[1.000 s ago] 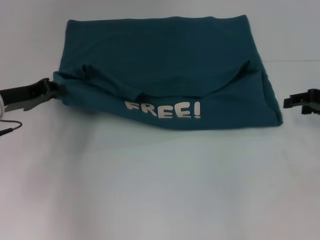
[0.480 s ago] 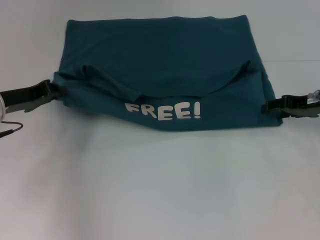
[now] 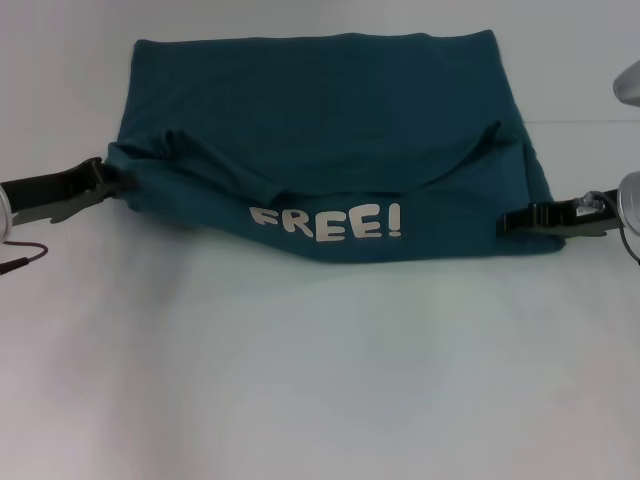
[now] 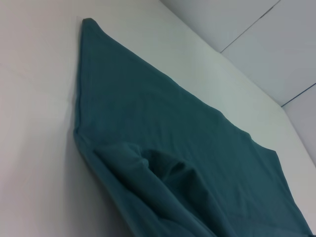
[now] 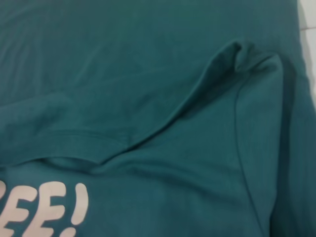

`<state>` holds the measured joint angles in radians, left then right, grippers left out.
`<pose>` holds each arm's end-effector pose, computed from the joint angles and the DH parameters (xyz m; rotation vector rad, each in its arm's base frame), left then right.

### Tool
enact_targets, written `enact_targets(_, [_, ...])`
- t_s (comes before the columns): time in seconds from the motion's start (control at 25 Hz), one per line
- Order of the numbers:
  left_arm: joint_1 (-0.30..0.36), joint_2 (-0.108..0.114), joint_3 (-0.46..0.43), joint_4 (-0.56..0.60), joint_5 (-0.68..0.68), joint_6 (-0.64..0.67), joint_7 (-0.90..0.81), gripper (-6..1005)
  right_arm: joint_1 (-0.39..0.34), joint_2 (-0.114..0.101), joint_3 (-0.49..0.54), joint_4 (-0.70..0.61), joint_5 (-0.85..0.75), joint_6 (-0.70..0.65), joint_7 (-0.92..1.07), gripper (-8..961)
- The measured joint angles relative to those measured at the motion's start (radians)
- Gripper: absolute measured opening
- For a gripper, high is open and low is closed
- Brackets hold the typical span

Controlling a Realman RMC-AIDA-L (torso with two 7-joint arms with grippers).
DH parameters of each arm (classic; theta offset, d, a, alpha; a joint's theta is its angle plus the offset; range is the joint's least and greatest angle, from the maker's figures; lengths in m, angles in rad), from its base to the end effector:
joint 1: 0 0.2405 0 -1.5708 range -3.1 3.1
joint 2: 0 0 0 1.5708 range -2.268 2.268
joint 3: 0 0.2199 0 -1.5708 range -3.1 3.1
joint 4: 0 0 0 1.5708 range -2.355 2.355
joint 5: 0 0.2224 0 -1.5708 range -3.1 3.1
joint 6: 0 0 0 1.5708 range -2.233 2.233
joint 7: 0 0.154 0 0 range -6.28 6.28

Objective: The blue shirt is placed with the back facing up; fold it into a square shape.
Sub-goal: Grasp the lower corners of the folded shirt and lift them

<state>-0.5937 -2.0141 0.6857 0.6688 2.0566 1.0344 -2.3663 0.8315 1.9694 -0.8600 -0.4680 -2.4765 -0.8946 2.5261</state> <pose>-0.2823 0.4054 0.0581 -1.8384 -1.6743 -0.7013 0.2661 0.4305 0.0122 -2.0161 1.5359 0.0877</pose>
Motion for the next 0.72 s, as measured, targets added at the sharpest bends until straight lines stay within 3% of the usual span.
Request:
enact_targets(0.2, [0.0, 0.0, 0.0, 0.001, -0.002, 0.001, 0.002, 49, -0.002, 0.003, 0.003, -0.019, 0.009, -0.014, 0.001, 603])
enact_targets(0.64, [0.002, 0.0, 0.0, 0.0, 0.003, 0.001, -0.001, 47, -0.013, -0.001, 0.005, -0.022, 0.016, -0.019, 0.004, 142])
enact_targets(0.72, [0.002, 0.0, 0.0, 0.0, 0.003, 0.003, -0.001, 47, -0.014, -0.003, 0.005, -0.023, 0.017, -0.02, 0.004, 124])
